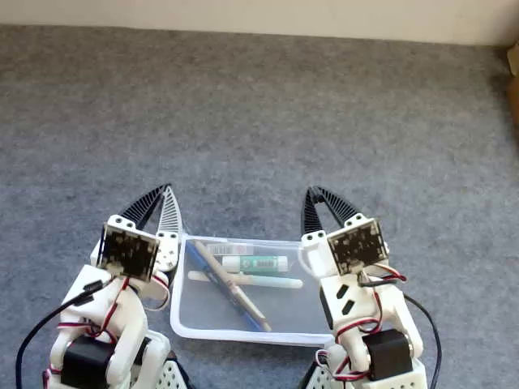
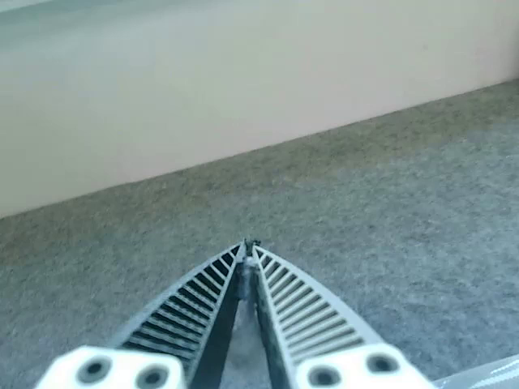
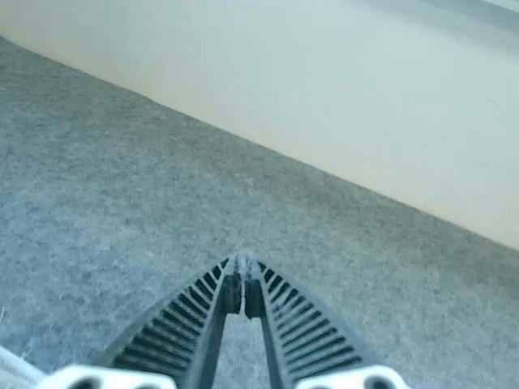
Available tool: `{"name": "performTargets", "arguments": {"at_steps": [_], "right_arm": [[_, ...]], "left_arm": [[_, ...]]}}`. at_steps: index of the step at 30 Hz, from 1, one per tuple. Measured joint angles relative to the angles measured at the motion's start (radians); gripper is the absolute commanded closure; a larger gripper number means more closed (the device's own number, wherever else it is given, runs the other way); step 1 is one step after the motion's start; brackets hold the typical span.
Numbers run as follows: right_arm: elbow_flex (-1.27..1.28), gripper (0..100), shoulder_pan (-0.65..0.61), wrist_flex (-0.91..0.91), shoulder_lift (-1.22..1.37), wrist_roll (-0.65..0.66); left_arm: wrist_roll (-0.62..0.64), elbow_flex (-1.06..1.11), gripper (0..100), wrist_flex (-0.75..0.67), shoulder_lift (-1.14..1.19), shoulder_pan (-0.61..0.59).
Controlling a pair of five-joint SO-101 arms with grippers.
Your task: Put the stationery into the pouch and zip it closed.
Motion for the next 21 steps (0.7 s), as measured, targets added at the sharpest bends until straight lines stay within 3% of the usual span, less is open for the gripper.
{"name": "performTargets", "arguments": {"at_steps": [11, 21], "right_arm": [[-0.176, 99.1, 0.0, 0.0, -0.011, 0.0], [-0.106, 99.1, 0.003, 0.0, -0.012, 0.0]], "left_arm": [[0.0, 0.176, 99, 0.0, 0.003, -0.066], [0.0, 0.322, 99, 0.0, 0.005, -0.064]]}}
